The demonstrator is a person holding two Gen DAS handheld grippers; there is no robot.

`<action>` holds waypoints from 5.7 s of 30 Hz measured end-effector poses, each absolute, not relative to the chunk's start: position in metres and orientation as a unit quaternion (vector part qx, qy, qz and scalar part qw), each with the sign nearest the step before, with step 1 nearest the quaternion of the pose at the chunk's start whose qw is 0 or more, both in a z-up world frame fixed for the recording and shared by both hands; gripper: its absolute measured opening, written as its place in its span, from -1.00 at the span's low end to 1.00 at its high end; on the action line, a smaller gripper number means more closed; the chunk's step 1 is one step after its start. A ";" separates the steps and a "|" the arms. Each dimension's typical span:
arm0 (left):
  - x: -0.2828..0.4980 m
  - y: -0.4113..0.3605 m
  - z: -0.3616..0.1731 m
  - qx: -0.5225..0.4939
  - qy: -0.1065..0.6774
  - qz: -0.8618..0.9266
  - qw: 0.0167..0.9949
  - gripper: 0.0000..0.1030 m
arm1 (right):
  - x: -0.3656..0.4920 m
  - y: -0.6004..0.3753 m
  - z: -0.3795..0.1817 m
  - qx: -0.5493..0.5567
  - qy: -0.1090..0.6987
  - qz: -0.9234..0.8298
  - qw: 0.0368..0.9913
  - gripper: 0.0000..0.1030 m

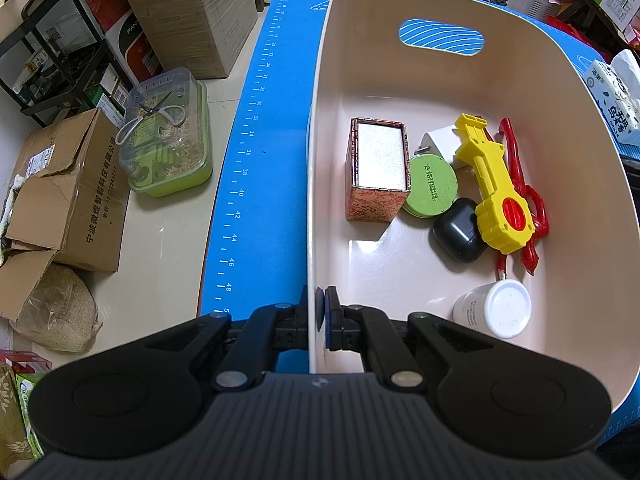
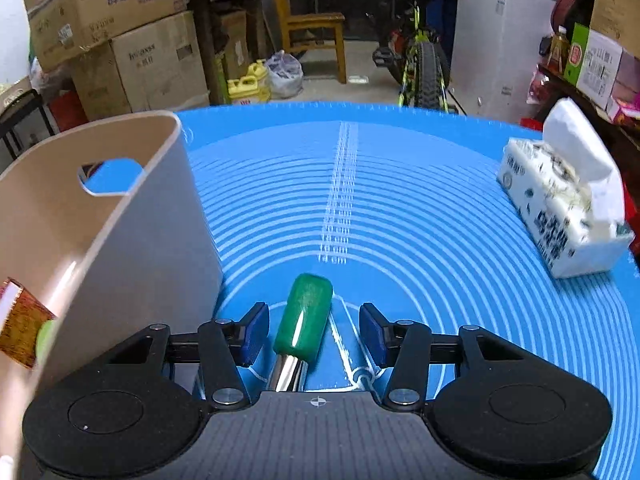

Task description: Organize rigid objects

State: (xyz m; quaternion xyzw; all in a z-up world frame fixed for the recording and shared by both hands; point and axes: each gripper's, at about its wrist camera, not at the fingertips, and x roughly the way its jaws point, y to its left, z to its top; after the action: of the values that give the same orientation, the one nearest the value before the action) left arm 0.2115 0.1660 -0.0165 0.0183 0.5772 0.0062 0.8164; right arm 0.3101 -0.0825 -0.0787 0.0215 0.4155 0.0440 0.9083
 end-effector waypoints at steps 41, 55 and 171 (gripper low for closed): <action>0.210 0.165 -0.017 0.021 0.577 0.008 0.816 -0.87 | 0.237 -0.062 0.052 0.029 0.273 0.102 0.956 -0.35; 0.210 0.165 -0.017 0.020 0.577 0.008 0.816 -0.87 | 0.225 -0.002 0.042 -0.017 0.305 0.160 0.939 -0.35; -0.051 0.061 0.021 0.044 0.363 0.013 0.931 0.52 | -0.098 -0.100 0.047 0.040 0.288 0.047 0.956 0.90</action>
State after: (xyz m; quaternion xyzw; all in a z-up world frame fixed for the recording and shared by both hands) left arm -0.0508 0.0613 0.0208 0.0435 0.3628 0.0130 0.9307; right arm -0.0985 -0.1001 0.0475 0.0401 0.2877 0.0468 0.9557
